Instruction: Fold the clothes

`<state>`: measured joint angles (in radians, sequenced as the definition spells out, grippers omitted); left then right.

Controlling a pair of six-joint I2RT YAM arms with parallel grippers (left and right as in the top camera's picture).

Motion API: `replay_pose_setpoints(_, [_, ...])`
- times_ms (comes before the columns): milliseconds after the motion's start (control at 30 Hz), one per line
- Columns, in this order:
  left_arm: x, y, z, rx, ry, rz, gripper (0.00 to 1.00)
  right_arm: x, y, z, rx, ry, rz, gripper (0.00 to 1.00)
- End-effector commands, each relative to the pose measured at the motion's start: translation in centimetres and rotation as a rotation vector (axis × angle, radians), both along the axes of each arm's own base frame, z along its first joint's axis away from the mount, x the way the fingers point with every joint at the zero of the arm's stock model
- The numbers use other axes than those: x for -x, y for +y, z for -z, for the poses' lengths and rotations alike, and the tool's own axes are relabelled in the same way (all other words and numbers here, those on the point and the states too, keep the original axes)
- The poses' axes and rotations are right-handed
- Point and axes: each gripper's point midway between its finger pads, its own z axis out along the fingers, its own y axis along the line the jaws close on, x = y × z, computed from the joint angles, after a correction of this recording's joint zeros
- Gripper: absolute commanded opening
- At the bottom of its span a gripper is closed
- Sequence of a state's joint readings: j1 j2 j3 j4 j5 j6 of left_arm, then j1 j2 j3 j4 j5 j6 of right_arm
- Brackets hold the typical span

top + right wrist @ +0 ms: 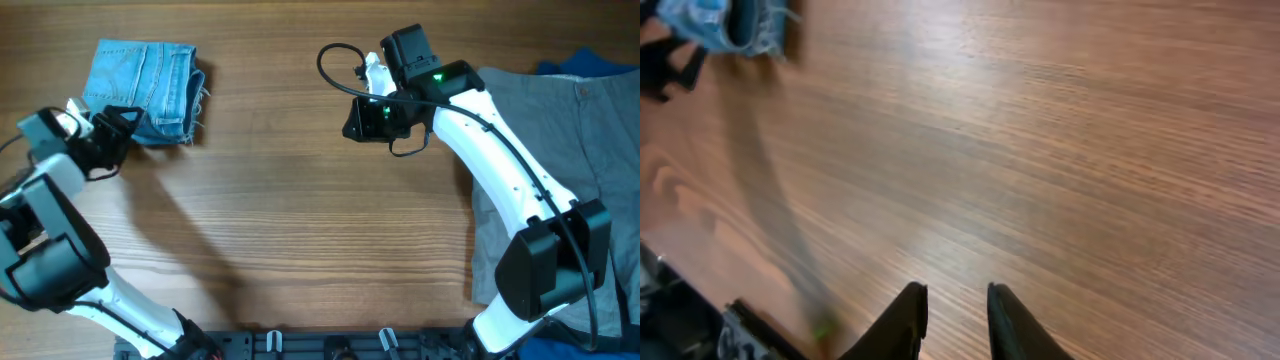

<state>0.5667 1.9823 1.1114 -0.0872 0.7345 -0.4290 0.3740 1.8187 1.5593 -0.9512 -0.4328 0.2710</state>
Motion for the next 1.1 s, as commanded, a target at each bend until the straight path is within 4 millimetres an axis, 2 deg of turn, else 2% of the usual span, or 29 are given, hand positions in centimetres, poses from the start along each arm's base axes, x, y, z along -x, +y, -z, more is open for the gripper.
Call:
replay_pose_setpoints(0, [-0.2, -0.6, -8.3, -0.132, -0.150, 0.239, 0.83, -1.0, -1.5, -5.8, 0.032, -0.180, 0.073, 0.31])
replay_pose_setpoints(133, [3.5, -4.9, -18.4, -0.339, -0.210, 0.460, 0.88, 0.6, -4.3, -13.6, 0.037, -0.404, 0.160, 0.36])
replay_pose_setpoints(233, [6.1, -7.7, -22.8, -0.468, -0.233, 0.493, 0.93, 2.6, -6.1, -18.2, 0.025, -0.535, 0.204, 0.48])
replay_pose_setpoints(267, [7.7, -9.2, -24.7, -0.525, -0.244, 0.503, 0.98, 3.7, -6.9, -19.9, 0.020, -0.580, 0.221, 0.52])
replay_pose_setpoints(300, [9.3, -10.6, -26.3, -0.572, -0.260, 0.511, 0.99, 4.8, -7.6, -21.3, 0.013, -0.618, 0.234, 0.64])
replay_pose_setpoints(333, [11.4, -12.1, -28.2, -0.634, -0.277, 0.507, 1.00, 6.1, -8.3, -22.6, 0.002, -0.654, 0.244, 0.88])
replay_pose_setpoints(367, [12.7, -12.7, -29.3, -0.664, -0.277, 0.474, 1.00, 7.1, -8.7, -23.4, -0.010, -0.674, 0.247, 0.99])
replay_pose_setpoints(433, [15.4, -12.6, -31.2, -0.706, -0.249, 0.333, 1.00, 8.7, -9.3, -24.6, -0.026, -0.704, 0.252, 1.00])
replay_pose_setpoints(533, [18.3, -12.3, -32.7, -0.771, -0.260, 0.262, 1.00, 10.0, -9.8, -25.1, -0.033, -0.716, 0.255, 1.00])
replay_pose_setpoints(600, [19.1, -12.7, -34.0, -0.790, -0.318, 0.247, 1.00, 10.2, -9.9, -24.7, -0.023, -0.698, 0.252, 0.99])
replay_pose_setpoints(700, [20.1, -13.0, -34.6, -0.802, -0.344, 0.238, 1.00, 10.0, -9.8, -24.1, -0.014, -0.678, 0.250, 1.00])
replay_pose_setpoints(767, [20.4, -13.0, -34.9, -0.807, -0.355, 0.233, 1.00, 9.9, -9.4, -23.6, -0.017, -0.653, 0.236, 1.00])
replay_pose_setpoints(900, [20.4, -13.0, -34.9, -0.807, -0.354, 0.234, 1.00, 11.4, -8.2, -21.2, -0.040, -0.515, 0.160, 1.00])
replay_pose_setpoints(1000, [20.4, -13.0, -34.9, -0.807, -0.354, 0.234, 1.00, 11.6, -8.0, -21.4, -0.043, -0.530, 0.122, 1.00])
replay_pose_setpoints(1067, [20.4, -13.0, -34.9, -0.807, -0.354, 0.234, 1.00, 12.0, -7.9, -22.3, -0.032, -0.608, 0.050, 1.00])
